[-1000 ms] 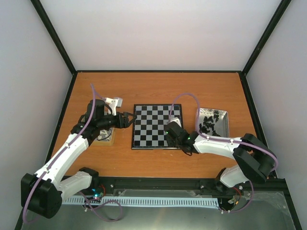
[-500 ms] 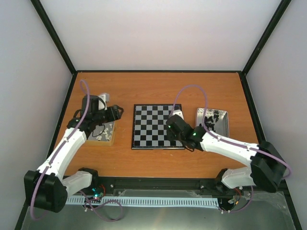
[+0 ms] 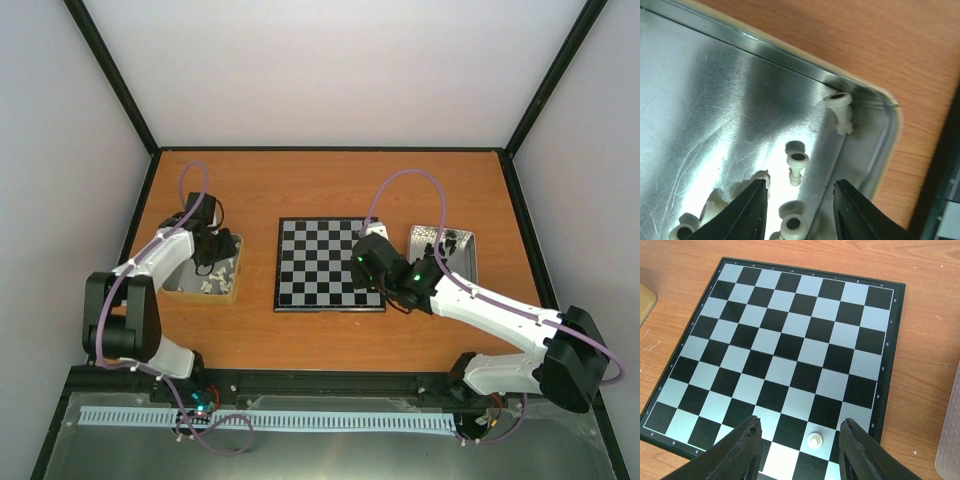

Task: Set up the chess pieces on the board
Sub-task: Pick up the chess piece from the storage box.

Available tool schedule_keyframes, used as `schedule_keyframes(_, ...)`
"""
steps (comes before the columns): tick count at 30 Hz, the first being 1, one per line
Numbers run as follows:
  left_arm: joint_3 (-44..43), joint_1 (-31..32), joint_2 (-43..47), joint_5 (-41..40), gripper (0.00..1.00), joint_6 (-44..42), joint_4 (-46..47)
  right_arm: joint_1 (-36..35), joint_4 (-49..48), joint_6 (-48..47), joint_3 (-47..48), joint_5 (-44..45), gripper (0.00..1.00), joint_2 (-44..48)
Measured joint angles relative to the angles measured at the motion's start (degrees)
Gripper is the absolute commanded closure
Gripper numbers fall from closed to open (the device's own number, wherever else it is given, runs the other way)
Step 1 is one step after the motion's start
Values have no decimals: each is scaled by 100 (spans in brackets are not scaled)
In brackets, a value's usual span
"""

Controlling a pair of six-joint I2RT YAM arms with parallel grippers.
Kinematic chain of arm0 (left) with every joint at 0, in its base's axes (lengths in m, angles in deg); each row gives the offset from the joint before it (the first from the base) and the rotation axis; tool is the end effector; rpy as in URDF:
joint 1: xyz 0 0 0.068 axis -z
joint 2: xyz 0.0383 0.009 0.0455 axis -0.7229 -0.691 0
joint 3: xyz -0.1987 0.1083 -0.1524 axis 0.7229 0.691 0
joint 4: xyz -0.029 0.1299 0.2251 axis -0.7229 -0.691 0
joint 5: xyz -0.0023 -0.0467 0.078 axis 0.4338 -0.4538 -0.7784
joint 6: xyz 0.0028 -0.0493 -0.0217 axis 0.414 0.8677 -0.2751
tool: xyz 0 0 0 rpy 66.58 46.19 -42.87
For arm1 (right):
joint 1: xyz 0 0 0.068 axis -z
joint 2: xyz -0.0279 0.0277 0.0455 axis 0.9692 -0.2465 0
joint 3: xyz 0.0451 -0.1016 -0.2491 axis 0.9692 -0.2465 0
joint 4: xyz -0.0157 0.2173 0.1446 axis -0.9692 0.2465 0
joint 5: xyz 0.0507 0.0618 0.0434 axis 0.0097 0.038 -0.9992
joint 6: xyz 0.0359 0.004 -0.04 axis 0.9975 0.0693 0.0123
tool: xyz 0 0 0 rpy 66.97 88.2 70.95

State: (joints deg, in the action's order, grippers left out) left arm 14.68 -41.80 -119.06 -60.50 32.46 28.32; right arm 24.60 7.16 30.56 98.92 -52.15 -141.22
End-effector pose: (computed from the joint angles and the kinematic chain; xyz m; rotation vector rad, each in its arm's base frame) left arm 0.2755 -0.0239 0.2022 -0.5213 2.7044 -0.2366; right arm 0.1696 0.1913 0.2513 -0.2726 2.3369 0.2907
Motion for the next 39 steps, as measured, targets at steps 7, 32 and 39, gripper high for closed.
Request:
schedule_keyframes(7,-50,-28,-586,-31,76,-44,-7,0,118,122,-7,-83,57,20)
schedule_keyframes(32,-177,-33,-1211,120,94,157,407,0,107,262,-114,-240,59,103)
schedule_keyframes(39,339,-33,219,-70,94,527,341,4,-337,120,-111,-837,51,87)
